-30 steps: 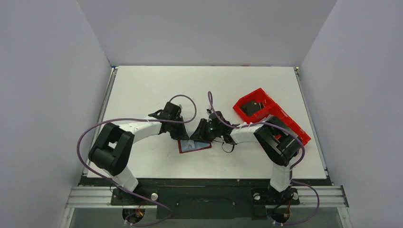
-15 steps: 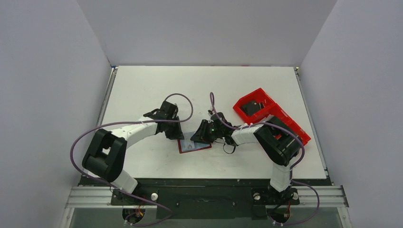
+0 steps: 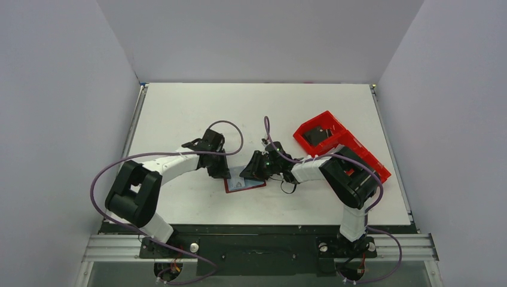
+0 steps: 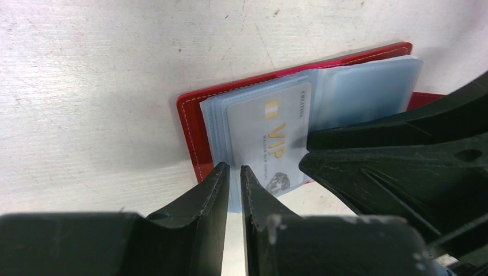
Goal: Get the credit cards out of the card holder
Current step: Remove the credit card from the card holder.
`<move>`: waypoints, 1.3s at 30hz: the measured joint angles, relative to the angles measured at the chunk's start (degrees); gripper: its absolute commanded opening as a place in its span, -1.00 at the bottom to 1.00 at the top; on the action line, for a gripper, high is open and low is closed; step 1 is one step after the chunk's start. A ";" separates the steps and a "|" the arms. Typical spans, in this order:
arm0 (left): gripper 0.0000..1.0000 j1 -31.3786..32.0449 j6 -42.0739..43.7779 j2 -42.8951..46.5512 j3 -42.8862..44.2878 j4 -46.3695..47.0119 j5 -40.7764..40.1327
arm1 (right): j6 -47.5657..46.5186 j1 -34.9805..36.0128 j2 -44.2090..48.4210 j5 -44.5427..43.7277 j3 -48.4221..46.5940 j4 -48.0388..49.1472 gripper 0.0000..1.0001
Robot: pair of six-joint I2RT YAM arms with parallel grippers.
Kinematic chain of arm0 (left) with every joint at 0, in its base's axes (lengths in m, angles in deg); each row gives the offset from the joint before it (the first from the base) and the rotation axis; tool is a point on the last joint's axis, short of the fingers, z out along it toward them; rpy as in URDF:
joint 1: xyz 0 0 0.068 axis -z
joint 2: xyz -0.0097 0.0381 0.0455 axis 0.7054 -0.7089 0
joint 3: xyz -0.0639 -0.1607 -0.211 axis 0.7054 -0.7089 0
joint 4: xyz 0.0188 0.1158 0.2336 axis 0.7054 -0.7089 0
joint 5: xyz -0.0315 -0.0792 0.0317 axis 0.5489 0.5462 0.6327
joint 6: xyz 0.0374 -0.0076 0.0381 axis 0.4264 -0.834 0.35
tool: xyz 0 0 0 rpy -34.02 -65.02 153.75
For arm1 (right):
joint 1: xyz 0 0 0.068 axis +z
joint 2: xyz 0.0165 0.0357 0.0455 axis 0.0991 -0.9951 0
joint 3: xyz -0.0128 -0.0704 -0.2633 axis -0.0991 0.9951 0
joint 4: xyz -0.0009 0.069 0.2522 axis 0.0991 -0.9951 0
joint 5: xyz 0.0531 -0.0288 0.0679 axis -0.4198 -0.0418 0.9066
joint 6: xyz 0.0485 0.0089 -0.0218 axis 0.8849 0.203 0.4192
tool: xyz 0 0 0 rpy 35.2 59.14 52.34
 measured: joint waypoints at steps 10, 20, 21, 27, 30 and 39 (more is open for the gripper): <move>-0.95 0.76 -0.09 -2.69 0.59 0.68 -0.02 | 0.20 -0.26 0.00 0.48 0.28 0.28 -0.46; -1.00 1.66 -0.22 -5.49 3.63 -0.02 -1.62 | 1.27 -1.33 0.00 0.87 1.70 2.69 -0.55; -1.00 1.77 -0.26 -5.75 3.89 0.00 -1.77 | 1.51 -1.51 0.00 1.07 2.05 3.21 -0.56; -1.00 2.08 -0.81 -6.93 4.83 0.66 -2.03 | 3.82 -2.54 -0.04 2.34 4.94 7.98 -0.62; -1.00 2.25 -0.92 -7.15 4.96 1.07 -2.10 | 5.16 -3.15 -0.74 3.26 6.01 10.69 -0.64; -1.00 2.27 -1.11 -7.19 4.96 1.20 -2.12 | 10.10 -4.39 -3.54 5.70 8.61 19.26 -0.79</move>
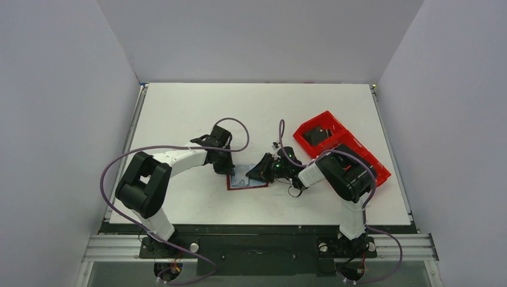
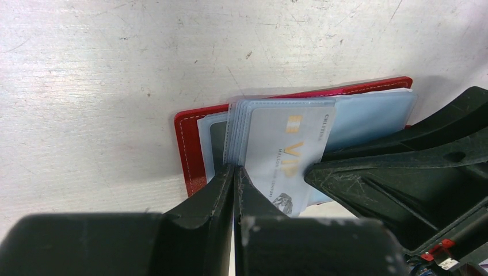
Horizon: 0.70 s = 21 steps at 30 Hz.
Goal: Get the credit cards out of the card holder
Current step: Remove the credit card from the card holder.
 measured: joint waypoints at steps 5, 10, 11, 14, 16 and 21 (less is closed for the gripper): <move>-1.00 0.00 -0.02 0.00 0.00 0.02 0.00 | 1.66 -0.17 -0.24 -0.02 1.01 2.19 -0.91; -1.00 0.04 -0.48 -0.11 0.00 0.44 0.04 | 2.32 -0.72 -0.24 -0.02 1.68 3.52 -0.97; -1.00 0.09 -0.63 -0.15 0.00 0.57 0.07 | 2.58 -0.79 -0.24 -0.04 1.90 3.87 -0.98; -1.00 0.13 -0.98 -0.22 0.00 0.79 0.07 | 3.02 -1.03 -0.24 -0.20 2.29 4.50 -1.00; -1.00 0.13 -1.11 -0.31 0.00 0.96 0.15 | 3.19 -1.16 -0.24 -0.24 2.62 5.03 -1.00; -1.00 0.09 -1.33 -0.46 -0.02 1.29 0.44 | 3.17 -1.55 -0.24 -0.35 2.95 5.51 -1.00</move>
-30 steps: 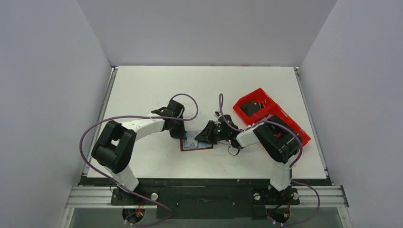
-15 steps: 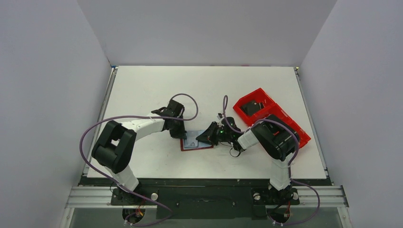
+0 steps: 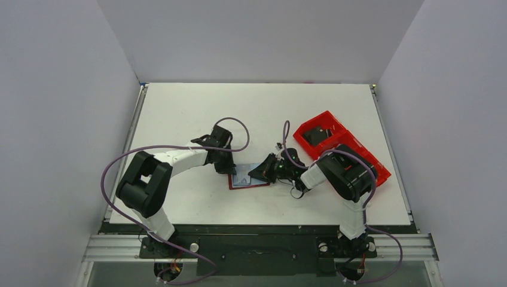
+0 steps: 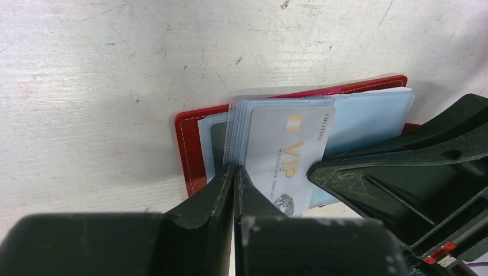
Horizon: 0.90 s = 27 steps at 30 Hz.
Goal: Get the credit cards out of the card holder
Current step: Remove the credit card from the card holder.
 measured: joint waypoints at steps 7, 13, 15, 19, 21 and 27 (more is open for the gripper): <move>-1.00 -0.31 -0.17 -0.02 -0.22 0.37 0.46 | -0.11 -0.13 0.00 -0.39 0.26 0.07 -1.00; -1.00 -0.48 -0.17 -0.07 -0.28 0.74 0.81 | -0.55 -0.33 0.20 -0.55 0.33 -0.20 -1.00; -1.00 -0.50 -0.20 -0.09 -0.37 0.96 0.87 | -0.74 -0.37 0.39 -0.61 0.35 -0.46 -1.00; -1.00 -0.52 -0.22 -0.17 -0.52 1.49 0.85 | -1.16 -0.50 0.83 -0.92 0.68 -0.68 -1.00; -1.00 -0.57 -0.22 -0.22 -0.55 1.60 0.85 | -1.31 -0.79 1.25 -0.90 0.94 -0.87 -1.00; -1.00 -0.59 -0.22 -0.28 -0.55 1.73 0.85 | -1.53 -1.11 1.46 -0.94 1.18 -0.98 -0.95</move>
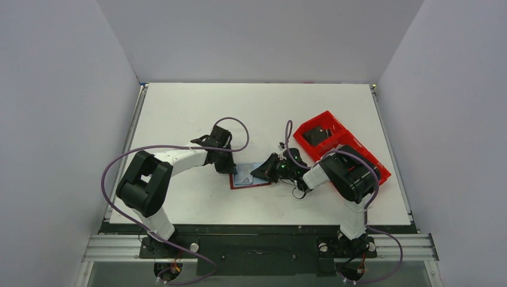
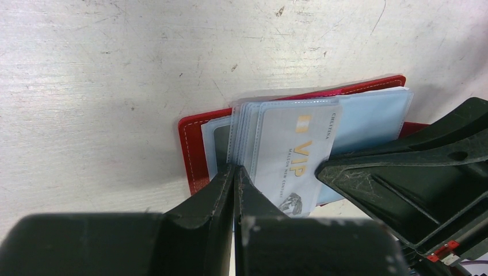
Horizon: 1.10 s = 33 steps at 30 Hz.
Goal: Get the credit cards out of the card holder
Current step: Remove the credit card from the card holder.
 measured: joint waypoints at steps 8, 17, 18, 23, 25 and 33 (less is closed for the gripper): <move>-1.00 -0.02 0.00 -0.02 0.00 0.02 0.00 | -0.07 -0.04 0.02 -0.02 0.00 -0.22 -0.93; -1.00 -0.02 0.02 -0.04 0.02 0.04 0.02 | -0.04 -0.39 0.04 0.00 0.15 -0.66 -0.78; -1.00 -0.02 0.02 -0.04 0.02 0.04 0.02 | -0.04 -0.39 0.02 0.00 0.15 -0.63 -0.78; -1.00 -0.02 0.02 -0.07 0.02 0.07 0.02 | 0.02 -0.37 0.02 0.02 0.15 -0.59 -0.75; -1.00 -0.02 0.02 -0.09 0.02 0.07 0.04 | 0.15 -0.37 0.02 0.02 0.15 -0.52 -0.76; -1.00 -0.02 0.02 -0.11 0.02 0.07 0.07 | 1.53 -0.37 0.00 0.04 0.24 1.18 -0.82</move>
